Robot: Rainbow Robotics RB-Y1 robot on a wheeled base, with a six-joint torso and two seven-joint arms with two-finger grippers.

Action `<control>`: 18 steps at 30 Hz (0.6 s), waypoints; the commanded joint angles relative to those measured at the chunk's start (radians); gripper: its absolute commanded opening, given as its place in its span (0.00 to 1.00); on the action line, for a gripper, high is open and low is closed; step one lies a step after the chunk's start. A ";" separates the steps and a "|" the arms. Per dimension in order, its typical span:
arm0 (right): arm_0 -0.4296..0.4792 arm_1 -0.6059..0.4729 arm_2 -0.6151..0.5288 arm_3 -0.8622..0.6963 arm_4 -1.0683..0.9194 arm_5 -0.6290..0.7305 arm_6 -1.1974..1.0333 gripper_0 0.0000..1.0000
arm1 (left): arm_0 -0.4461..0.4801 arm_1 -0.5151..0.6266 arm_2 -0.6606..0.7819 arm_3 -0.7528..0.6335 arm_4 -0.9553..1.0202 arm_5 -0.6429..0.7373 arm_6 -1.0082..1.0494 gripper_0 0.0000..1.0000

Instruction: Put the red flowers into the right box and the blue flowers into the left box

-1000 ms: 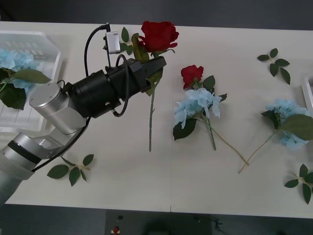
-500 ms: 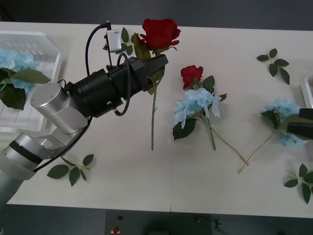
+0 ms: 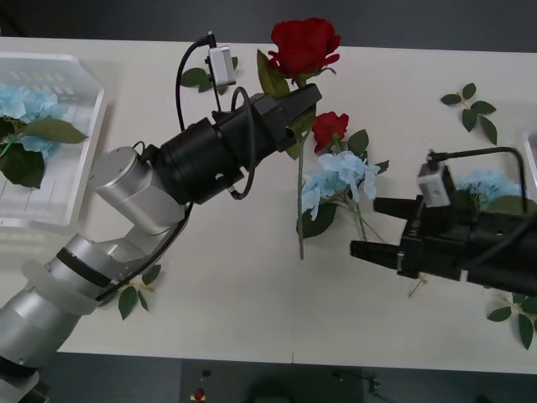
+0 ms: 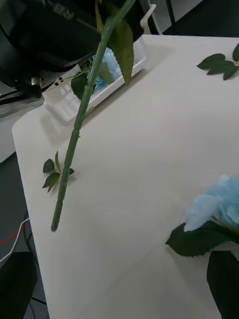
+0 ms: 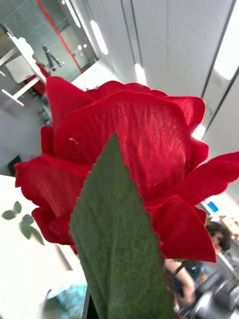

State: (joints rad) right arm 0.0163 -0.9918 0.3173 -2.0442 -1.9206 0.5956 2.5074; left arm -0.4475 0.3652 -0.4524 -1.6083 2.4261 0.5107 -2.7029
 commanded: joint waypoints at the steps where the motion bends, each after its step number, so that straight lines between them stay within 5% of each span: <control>1: -0.101 0.061 0.074 0.067 -0.005 -0.051 -0.010 1.00 | -0.034 -0.052 -0.003 -0.035 0.001 -0.018 0.008 0.00; 18: -0.217 0.216 0.154 0.167 -0.156 -0.033 -0.028 1.00 | -0.036 -0.029 -0.029 -0.032 -0.038 -0.046 0.038 0.00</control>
State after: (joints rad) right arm -0.1774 -0.7774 0.4571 -1.8616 -2.0440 0.5627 2.5070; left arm -0.4475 0.3250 -0.4866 -1.6083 2.3954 0.4661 -2.7027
